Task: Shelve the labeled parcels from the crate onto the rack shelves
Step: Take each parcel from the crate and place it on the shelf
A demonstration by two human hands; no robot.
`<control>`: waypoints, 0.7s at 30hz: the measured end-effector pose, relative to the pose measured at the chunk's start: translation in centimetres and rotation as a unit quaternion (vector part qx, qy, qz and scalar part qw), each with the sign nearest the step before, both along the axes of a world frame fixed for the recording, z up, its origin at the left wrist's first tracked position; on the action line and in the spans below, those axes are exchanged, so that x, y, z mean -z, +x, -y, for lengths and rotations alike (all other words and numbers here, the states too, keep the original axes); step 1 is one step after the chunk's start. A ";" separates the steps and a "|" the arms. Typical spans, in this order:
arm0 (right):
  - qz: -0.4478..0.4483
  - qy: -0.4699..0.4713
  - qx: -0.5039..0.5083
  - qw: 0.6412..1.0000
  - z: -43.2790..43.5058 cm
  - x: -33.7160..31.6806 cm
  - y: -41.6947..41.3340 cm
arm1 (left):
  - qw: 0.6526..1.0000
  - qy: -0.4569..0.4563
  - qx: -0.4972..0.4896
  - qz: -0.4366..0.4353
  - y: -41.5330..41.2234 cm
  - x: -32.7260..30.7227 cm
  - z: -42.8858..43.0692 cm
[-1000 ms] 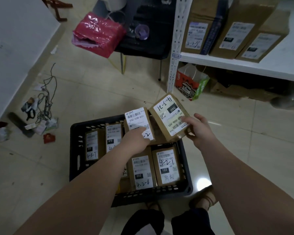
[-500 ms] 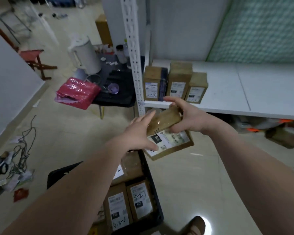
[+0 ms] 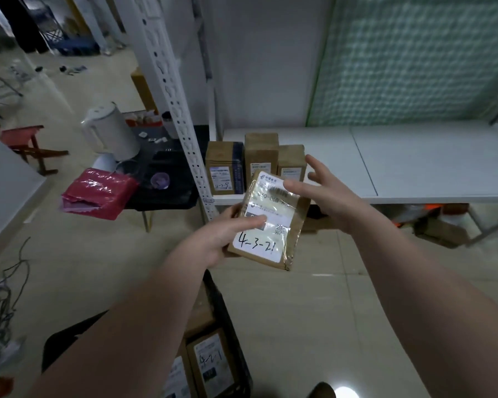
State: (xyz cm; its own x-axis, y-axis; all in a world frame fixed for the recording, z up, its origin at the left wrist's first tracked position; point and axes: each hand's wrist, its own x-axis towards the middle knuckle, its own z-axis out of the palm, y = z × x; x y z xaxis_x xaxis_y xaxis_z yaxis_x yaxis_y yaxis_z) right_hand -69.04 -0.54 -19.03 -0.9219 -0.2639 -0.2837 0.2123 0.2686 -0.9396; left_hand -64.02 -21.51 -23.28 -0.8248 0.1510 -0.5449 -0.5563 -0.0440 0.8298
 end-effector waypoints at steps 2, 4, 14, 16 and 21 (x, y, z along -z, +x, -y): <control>0.052 -0.031 -0.001 0.998 -1.6 0.8 -0.1 | 1.000 0.014 0.004 0.005 -0.6 0.4 -1.5; 0.089 -0.034 -0.001 0.995 -3.2 2.3 -0.6 | 0.999 0.026 0.006 0.017 -1.2 0.8 -3.0; 0.189 0.002 -0.084 0.978 -10.8 8.5 -3.2 | 0.997 0.035 -0.006 0.070 -4.5 4.3 -11.4; 0.196 0.003 -0.074 0.978 -12.2 9.7 -3.9 | 0.997 0.010 -0.007 0.074 -4.8 5.2 -12.7; 0.207 0.014 -0.029 0.978 -14.2 11.9 -5.6 | 0.994 -0.070 0.029 0.075 -6.3 5.9 -14.6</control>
